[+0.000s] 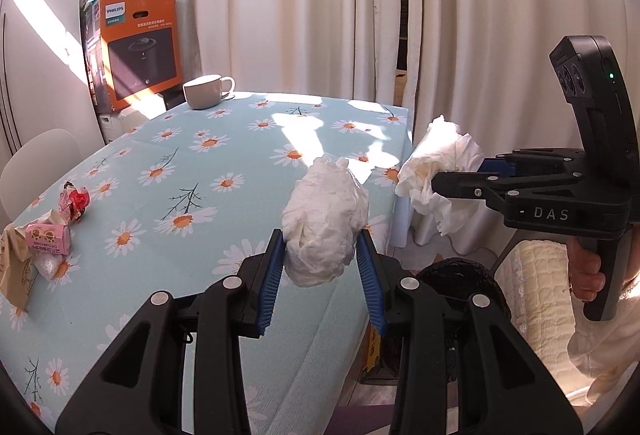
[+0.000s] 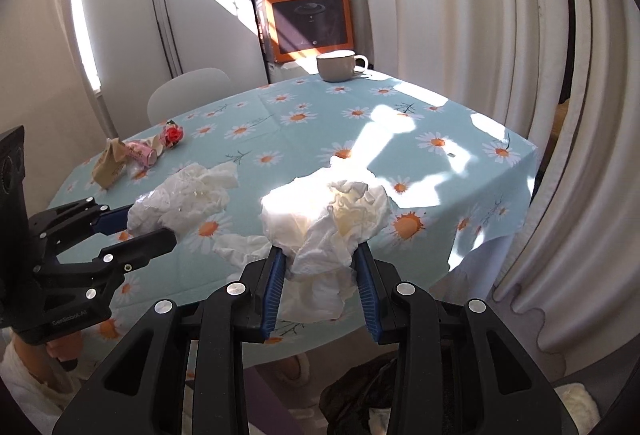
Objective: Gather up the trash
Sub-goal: 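Carry both crumpled tissues with both grippers over to the black trash bin, then open both grippers to drop the tissues into the bin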
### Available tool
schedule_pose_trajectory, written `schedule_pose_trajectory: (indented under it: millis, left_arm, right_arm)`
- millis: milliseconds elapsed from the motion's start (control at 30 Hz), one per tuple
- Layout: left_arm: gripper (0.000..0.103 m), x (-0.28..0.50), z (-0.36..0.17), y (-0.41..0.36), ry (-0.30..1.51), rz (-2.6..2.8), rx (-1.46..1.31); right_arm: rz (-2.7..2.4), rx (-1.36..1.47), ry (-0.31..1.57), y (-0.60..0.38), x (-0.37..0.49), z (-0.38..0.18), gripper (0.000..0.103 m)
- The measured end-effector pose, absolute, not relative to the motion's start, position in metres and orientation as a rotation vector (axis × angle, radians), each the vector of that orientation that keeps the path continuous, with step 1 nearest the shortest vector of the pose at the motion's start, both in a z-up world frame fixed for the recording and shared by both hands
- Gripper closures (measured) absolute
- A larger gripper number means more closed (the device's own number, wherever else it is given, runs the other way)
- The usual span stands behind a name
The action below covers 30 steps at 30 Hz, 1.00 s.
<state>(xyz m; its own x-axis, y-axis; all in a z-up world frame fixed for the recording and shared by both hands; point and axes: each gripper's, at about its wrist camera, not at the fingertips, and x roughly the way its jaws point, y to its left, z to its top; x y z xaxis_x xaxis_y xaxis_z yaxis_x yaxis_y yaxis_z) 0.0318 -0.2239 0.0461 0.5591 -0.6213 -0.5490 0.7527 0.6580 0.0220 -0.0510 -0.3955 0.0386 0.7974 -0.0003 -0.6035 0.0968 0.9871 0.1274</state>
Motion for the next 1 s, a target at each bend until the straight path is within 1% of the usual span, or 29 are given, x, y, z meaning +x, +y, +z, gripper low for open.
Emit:
schedule_pose_trajectory:
  millis: [200,367,667,700,733,767,800,833,867,1000]
  left_arm:
    - [0.065,0.014,0.041,-0.248,0.533,-0.910,0.289]
    - [0.065,-0.001,0.031,-0.271,0.568,-0.968,0.326]
    - [0.065,-0.019,0.008,-0.316,0.638,-1.068,0.415]
    - [0.057,-0.021,0.006,-0.321,0.642,-1.077,0.429]
    - [0.049,-0.023,0.003,-0.325,0.637,-1.081,0.442]
    - [0.025,-0.026,0.003,-0.327,0.619,-1.075,0.448]
    - [0.007,-0.028,0.003,-0.328,0.596,-1.069,0.446]
    - [0.006,-0.030,0.004,-0.327,0.580,-1.076,0.436]
    - [0.006,-0.030,0.005,-0.327,0.583,-1.095,0.427]
    - [0.006,-0.023,0.003,-0.325,0.617,-1.081,0.403]
  right_arm:
    - [-0.101,0.158,0.680,-0.412,-0.083,0.030,0.070]
    - [-0.158,0.150,0.712,-0.427,-0.105,0.017,0.070]
    - [-0.276,0.206,0.821,-0.468,-0.125,-0.036,0.069]
    - [-0.293,0.213,0.831,-0.472,-0.126,-0.041,0.066]
    - [-0.321,0.214,0.838,-0.476,-0.128,-0.046,0.054]
    - [-0.362,0.205,0.837,-0.480,-0.129,-0.050,0.039]
    - [-0.414,0.188,0.832,-0.484,-0.131,-0.052,0.031]
    - [-0.461,0.166,0.826,-0.487,-0.133,-0.054,0.018]
    - [-0.493,0.151,0.822,-0.490,-0.135,-0.056,0.016]
    - [-0.543,0.141,0.835,-0.502,-0.136,-0.063,0.016]
